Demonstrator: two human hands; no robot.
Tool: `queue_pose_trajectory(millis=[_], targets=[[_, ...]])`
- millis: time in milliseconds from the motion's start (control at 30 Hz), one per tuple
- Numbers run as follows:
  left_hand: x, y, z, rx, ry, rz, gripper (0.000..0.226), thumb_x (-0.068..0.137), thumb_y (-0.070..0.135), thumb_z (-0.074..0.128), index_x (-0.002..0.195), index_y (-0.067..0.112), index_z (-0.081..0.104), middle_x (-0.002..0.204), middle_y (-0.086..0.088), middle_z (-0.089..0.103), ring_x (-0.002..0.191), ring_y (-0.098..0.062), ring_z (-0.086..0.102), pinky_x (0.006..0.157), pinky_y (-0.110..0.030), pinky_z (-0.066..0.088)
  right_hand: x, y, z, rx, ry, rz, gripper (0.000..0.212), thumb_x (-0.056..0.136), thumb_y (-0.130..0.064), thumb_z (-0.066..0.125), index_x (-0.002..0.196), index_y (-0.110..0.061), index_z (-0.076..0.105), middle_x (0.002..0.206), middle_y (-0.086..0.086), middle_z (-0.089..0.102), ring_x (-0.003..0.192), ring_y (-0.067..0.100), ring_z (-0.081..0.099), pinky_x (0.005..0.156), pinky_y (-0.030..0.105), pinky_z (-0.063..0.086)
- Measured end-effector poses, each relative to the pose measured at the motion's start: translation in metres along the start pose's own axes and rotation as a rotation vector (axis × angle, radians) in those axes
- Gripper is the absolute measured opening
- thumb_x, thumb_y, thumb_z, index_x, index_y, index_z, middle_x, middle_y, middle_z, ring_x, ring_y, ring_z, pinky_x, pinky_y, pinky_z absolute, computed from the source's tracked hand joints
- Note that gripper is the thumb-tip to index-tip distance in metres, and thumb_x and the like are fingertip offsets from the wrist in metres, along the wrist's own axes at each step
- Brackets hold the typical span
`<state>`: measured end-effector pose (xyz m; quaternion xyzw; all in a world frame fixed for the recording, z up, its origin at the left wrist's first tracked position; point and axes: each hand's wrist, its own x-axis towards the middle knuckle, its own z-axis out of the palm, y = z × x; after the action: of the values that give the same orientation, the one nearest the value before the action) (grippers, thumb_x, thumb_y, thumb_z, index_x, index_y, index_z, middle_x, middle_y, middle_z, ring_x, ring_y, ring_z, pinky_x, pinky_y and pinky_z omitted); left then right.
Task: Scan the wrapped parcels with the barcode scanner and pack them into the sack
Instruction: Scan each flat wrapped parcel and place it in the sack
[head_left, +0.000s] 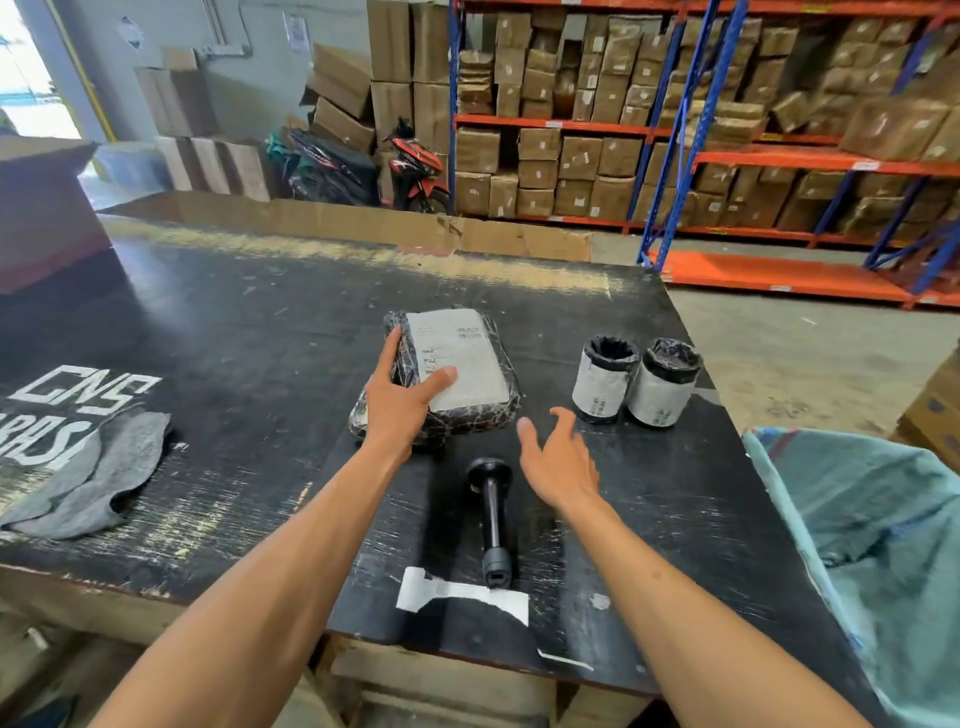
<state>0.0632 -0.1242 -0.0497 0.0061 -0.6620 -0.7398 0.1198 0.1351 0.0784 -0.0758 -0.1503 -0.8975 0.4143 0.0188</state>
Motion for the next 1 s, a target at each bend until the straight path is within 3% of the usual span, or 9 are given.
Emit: queue_pose_trajectory(millis=[100,233,300,400,533,700,800,933,1000], targets=[[-0.008,0.001,0.03,-0.017,-0.096,0.0,0.1,0.058,0.038,0.098,0.143,0.052,0.048,0.141,0.012,0.061,0.127,-0.01,0.06,0.105,-0.043,0.052,0.013,0.014,-0.041,0.286,0.048,0.032,0.062,0.106,-0.065,0.037,0.158,-0.033,0.026,0.129,0.01,0.06,0.124,0.034,0.055,0.097,0.046,0.041],[-0.029,0.001,0.084,-0.018,-0.264,0.017,0.093,0.06,0.038,0.099,0.136,0.06,0.05,0.145,0.011,0.058,0.129,-0.016,0.059,0.106,-0.048,0.051,0.03,0.039,-0.09,0.42,0.09,-0.054,0.059,0.106,-0.063,0.042,0.16,-0.045,0.025,0.16,0.001,0.046,0.138,0.033,0.054,0.115,0.056,0.041],[-0.044,0.0,0.115,-0.004,-0.346,0.024,0.093,0.063,0.037,0.098,0.14,0.057,0.049,0.144,0.017,0.058,0.128,-0.012,0.06,0.104,-0.046,0.053,0.037,0.054,-0.112,0.457,0.102,-0.13,0.059,0.108,-0.058,0.045,0.162,-0.044,0.025,0.167,-0.006,0.037,0.148,0.026,0.044,0.12,0.048,0.035],[-0.067,-0.008,0.166,-0.01,-0.444,0.012,0.094,0.069,0.025,0.096,0.147,0.045,0.048,0.134,0.011,0.067,0.119,-0.012,0.067,0.092,-0.038,0.059,0.041,0.081,-0.144,0.486,0.071,-0.194,0.061,0.107,-0.057,0.049,0.162,-0.048,0.025,0.156,-0.014,0.044,0.137,0.013,0.052,0.11,0.036,0.043],[-0.097,-0.018,0.238,0.032,-0.527,-0.039,0.09,0.077,0.03,0.09,0.151,0.044,0.041,0.125,0.018,0.07,0.113,-0.006,0.068,0.084,-0.023,0.059,0.046,0.137,-0.193,0.479,0.125,-0.214,0.069,0.103,-0.041,0.067,0.163,-0.039,0.032,0.145,-0.021,0.048,0.107,-0.032,0.051,0.081,-0.003,0.043],[-0.131,-0.04,0.326,0.141,-0.699,-0.11,0.085,0.09,0.058,0.068,0.159,0.047,0.019,0.143,0.036,0.048,0.126,0.012,0.052,0.102,-0.018,0.048,0.051,0.222,-0.26,0.512,0.162,-0.108,0.07,0.096,-0.04,0.078,0.158,-0.038,0.045,0.132,-0.024,0.056,0.094,-0.036,0.054,0.072,-0.002,0.047],[-0.144,-0.061,0.369,0.282,-0.79,-0.097,0.082,0.092,0.073,0.05,0.158,0.052,0.007,0.136,0.052,0.034,0.117,0.031,0.041,0.104,-0.013,0.037,0.057,0.27,-0.296,0.523,0.183,-0.074,0.068,0.094,-0.032,0.081,0.155,-0.034,0.052,0.128,-0.021,0.061,0.092,-0.032,0.058,0.071,-0.001,0.048],[-0.151,-0.097,0.417,0.504,-0.738,-0.146,0.077,0.098,0.073,0.028,0.161,0.041,0.0,0.16,0.003,0.031,0.147,-0.014,0.03,0.117,-0.035,0.023,0.058,0.332,-0.323,0.549,0.178,0.014,0.073,0.085,-0.03,0.089,0.15,-0.037,0.055,0.12,-0.031,0.059,0.089,-0.03,0.061,0.068,0.001,0.05],[-0.151,-0.113,0.434,0.651,-0.733,-0.131,0.075,0.099,0.071,0.026,0.162,0.039,0.003,0.162,-0.008,0.022,0.15,-0.027,0.02,0.12,-0.041,0.018,0.058,0.362,-0.328,0.569,0.2,0.069,0.076,0.083,-0.029,0.091,0.15,-0.036,0.055,0.119,-0.031,0.059,0.09,-0.029,0.062,0.067,0.001,0.051]])
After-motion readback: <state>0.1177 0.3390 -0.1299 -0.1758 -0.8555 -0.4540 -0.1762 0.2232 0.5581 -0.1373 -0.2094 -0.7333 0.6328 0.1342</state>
